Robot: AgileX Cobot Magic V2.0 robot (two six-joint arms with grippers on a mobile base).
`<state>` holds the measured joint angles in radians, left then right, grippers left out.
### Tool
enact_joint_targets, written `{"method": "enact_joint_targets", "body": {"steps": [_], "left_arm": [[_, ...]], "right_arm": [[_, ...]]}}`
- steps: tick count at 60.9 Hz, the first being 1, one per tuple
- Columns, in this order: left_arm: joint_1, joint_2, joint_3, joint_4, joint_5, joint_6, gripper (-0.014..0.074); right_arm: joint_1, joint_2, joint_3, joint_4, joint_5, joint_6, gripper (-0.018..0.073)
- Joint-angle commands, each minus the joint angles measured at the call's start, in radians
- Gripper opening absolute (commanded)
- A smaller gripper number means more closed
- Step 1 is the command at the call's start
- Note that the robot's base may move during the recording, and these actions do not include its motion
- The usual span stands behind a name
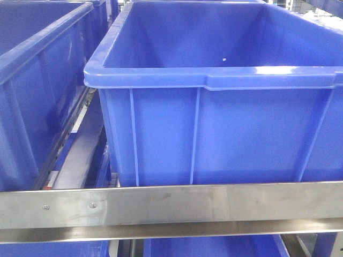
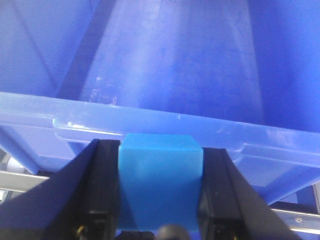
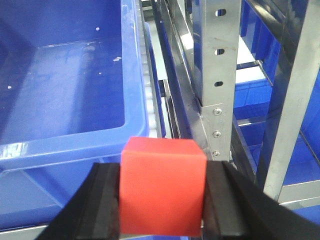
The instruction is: Sort and place red and blue blocks on shelf
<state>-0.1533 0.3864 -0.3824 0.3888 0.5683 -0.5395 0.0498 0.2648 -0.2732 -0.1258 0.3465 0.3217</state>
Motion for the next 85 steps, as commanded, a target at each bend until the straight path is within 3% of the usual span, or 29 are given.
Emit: {"method": "enact_joint_targets", "body": {"steps": [1, 60, 79, 85], "left_arm": [[-0.002, 0.006, -0.029, 0.018, -0.076, -0.001, 0.0122], [-0.002, 0.006, -0.029, 0.016, -0.076, -0.001, 0.0122], [-0.002, 0.006, -0.029, 0.016, -0.162, -0.001, 0.0122], [-0.002, 0.006, -0.029, 0.016, -0.174, -0.001, 0.0122]], "right_arm": [[-0.005, 0.007, -0.028, -0.014, -0.087, -0.008, 0.0052], [-0.005, 0.007, -0.029, -0.014, -0.100, -0.008, 0.0052], [-0.005, 0.022, -0.080, -0.022, -0.110, -0.008, 0.0052], [-0.005, 0.051, -0.118, -0.024, -0.110, -0.051, 0.0052]]}}
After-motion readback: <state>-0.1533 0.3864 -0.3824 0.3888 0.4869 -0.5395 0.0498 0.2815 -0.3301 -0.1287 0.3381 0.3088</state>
